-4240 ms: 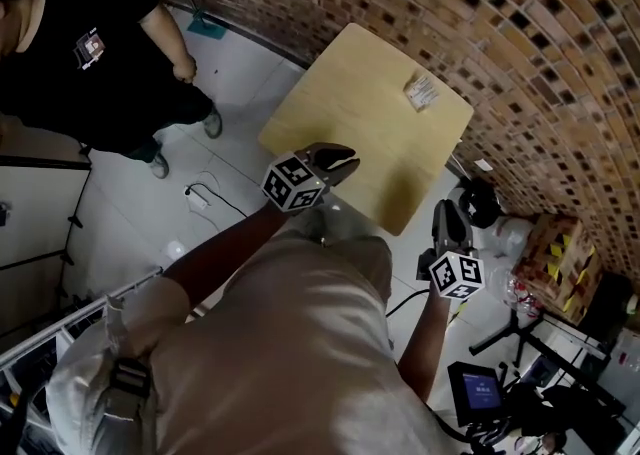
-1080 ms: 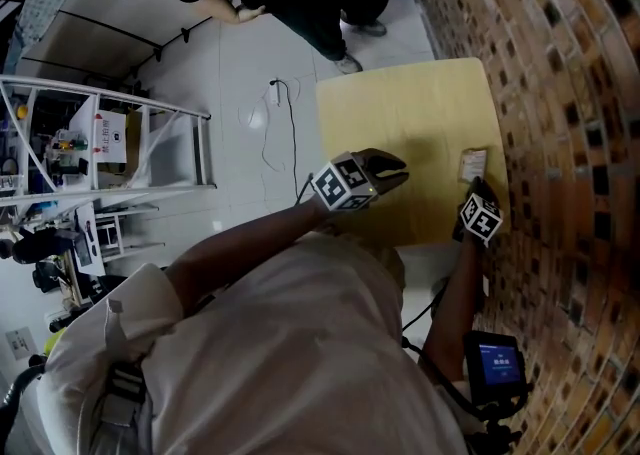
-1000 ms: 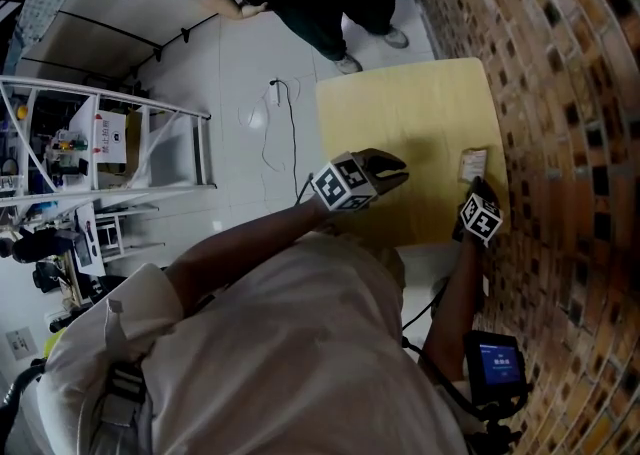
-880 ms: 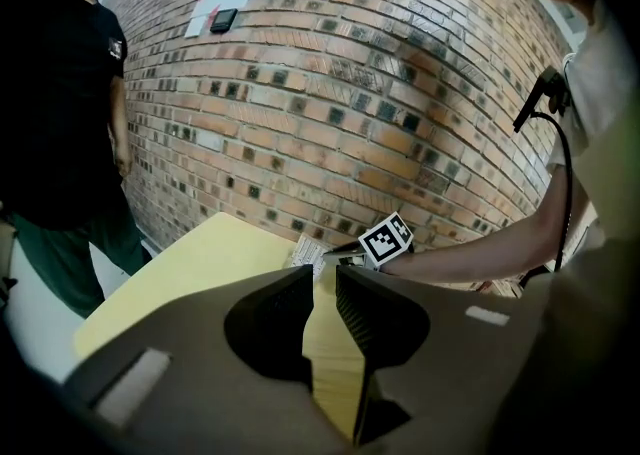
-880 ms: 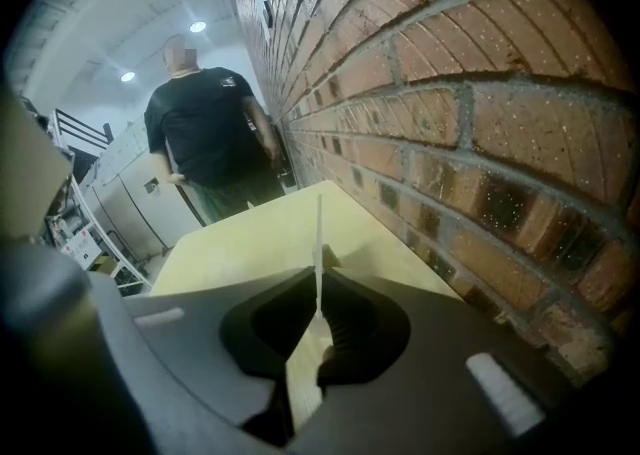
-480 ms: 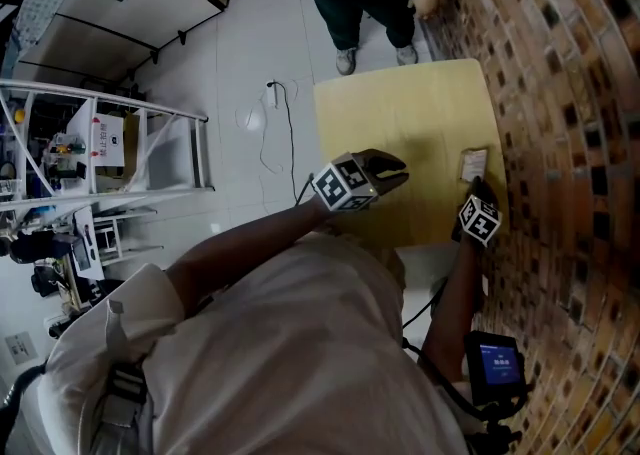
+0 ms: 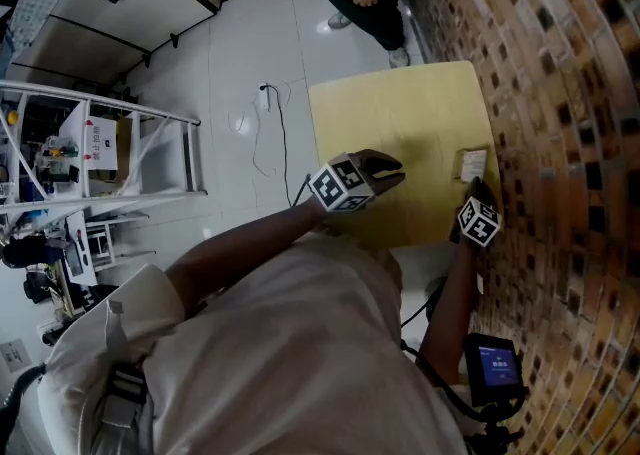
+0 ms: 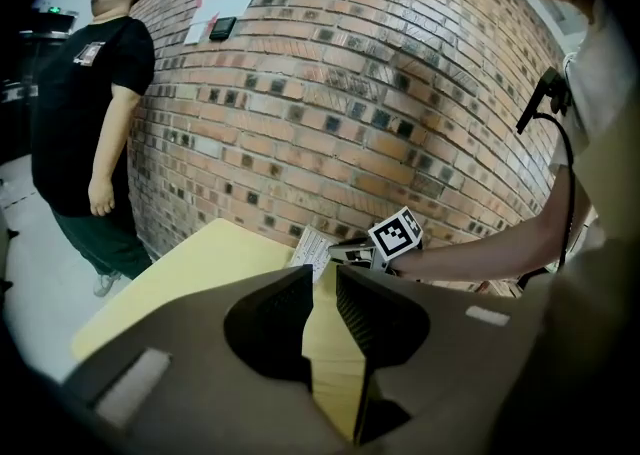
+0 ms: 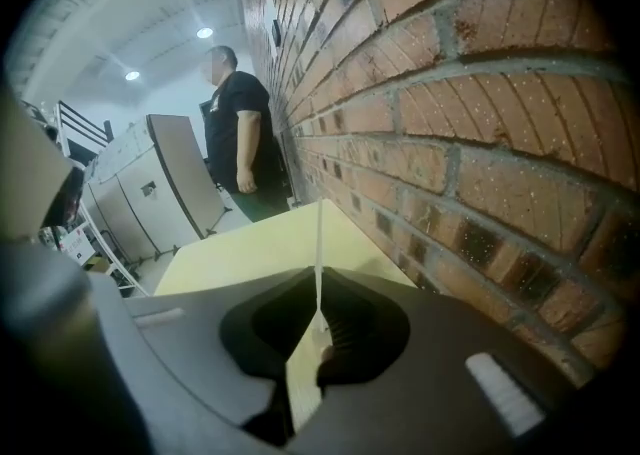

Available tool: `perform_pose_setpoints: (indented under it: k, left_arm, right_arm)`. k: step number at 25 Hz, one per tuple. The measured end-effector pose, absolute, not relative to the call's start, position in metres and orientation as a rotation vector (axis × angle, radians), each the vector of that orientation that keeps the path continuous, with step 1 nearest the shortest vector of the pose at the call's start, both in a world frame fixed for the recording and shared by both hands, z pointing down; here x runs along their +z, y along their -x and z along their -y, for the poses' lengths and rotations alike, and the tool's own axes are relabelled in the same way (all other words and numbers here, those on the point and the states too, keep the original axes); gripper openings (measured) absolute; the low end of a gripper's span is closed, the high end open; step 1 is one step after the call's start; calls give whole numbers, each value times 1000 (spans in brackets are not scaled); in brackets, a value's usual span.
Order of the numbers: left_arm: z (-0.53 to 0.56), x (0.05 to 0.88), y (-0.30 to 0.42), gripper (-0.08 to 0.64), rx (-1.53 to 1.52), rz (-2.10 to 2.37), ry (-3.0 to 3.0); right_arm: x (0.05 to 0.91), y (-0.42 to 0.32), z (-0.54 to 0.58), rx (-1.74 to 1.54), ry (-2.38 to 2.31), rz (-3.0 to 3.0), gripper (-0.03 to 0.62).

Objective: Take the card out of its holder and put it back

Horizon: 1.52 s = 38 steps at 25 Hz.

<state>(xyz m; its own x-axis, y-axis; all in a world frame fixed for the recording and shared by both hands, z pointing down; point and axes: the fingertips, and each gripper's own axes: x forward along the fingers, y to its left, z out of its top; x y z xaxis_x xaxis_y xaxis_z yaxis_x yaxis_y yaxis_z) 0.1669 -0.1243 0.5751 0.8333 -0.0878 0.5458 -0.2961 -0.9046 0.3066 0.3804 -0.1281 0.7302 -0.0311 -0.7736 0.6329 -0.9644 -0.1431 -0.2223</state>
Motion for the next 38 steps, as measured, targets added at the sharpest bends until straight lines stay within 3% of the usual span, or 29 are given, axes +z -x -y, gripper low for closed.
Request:
perform_pose_setpoints:
  k: [10,20,38]
  left_arm:
    - [125,564,-164,94,707,281,-2659]
    - [117,552,-160,94,655,260,-2666]
    - [182,445,-160,94,281,387,-2788]
  right_arm:
    - [685,-381,121,898,-2024,1873,14]
    - [585,-366,108,760,-2068,2012,14]
    - [395,-341,70,453,-2089,2235,14]
